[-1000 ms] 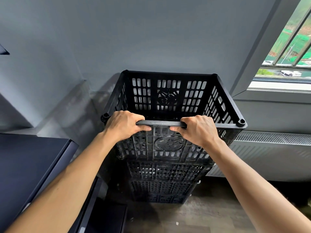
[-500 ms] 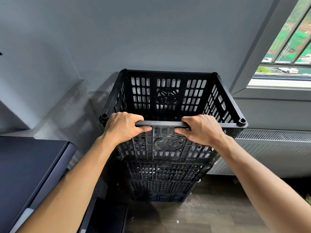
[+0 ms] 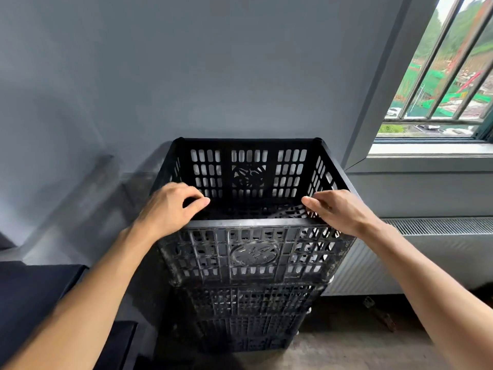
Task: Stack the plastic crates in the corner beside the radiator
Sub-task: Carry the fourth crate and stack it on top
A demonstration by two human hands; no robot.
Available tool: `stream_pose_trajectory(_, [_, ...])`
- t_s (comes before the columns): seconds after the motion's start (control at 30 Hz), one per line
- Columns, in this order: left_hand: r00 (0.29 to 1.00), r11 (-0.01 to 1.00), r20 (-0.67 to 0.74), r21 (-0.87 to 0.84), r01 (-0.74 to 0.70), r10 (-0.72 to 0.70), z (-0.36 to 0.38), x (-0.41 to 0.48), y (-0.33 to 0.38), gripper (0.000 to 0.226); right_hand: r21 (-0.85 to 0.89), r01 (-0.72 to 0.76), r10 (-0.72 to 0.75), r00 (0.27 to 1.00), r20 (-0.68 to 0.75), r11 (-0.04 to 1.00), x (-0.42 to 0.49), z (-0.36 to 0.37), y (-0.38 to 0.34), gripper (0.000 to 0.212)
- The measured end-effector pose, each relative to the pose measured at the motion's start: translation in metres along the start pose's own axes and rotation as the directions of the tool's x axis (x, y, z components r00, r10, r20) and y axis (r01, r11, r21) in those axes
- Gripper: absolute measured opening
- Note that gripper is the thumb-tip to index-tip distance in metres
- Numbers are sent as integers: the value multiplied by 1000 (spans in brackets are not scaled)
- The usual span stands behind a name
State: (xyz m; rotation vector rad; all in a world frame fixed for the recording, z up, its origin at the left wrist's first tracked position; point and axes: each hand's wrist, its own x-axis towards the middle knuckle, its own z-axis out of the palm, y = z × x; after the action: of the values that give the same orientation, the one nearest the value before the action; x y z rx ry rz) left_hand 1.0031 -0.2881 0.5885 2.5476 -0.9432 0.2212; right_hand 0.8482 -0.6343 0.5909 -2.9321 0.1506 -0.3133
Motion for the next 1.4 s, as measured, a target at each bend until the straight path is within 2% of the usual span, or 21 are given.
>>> stream_pose_trajectory(0.1, [996,988,-31,125,89,-86,-2,29,-25,39,-154,-25,15,998,-67,988,20,-3,13,32])
stream_pose_trajectory(0.2, [925,921,74,147,359,-373,-3,43,-43,58,-227,-137,131,990,-44,964,39,-2,39,28])
stream_pose_trajectory(0.27, [866,883,172,128,452,-469,5,47,-58,68,-226,-206,219,975,31,952,46,3,53,24])
stream_pose_trajectory(0.3, [862,883,194,129,452,-469,10,48,-64,69,-181,-232,250,964,84,956,47,6,58,26])
stream_pose_trajectory(0.37, [874,894,188,121,432,-448,15,52,-70,66,-86,-253,265,950,166,964,51,12,63,43])
stream_pose_trajectory(0.43, [882,898,173,112,424,-438,18,57,-69,62,-21,-282,281,943,177,959,54,11,64,67])
stream_pose_trajectory(0.5, [882,893,153,134,429,-447,20,62,-67,58,8,-323,318,933,169,946,58,10,65,77])
stream_pose_trajectory(0.87, [882,874,67,186,448,-466,32,66,-77,47,12,-360,355,925,133,933,64,15,66,76])
stream_pose_trajectory(1.17, [882,886,107,138,443,-458,28,53,-77,42,-69,-399,405,905,129,914,57,16,59,71])
stream_pose_trajectory(1.4, [877,877,89,154,455,-471,24,56,-66,31,-24,-421,421,899,122,907,62,16,64,68])
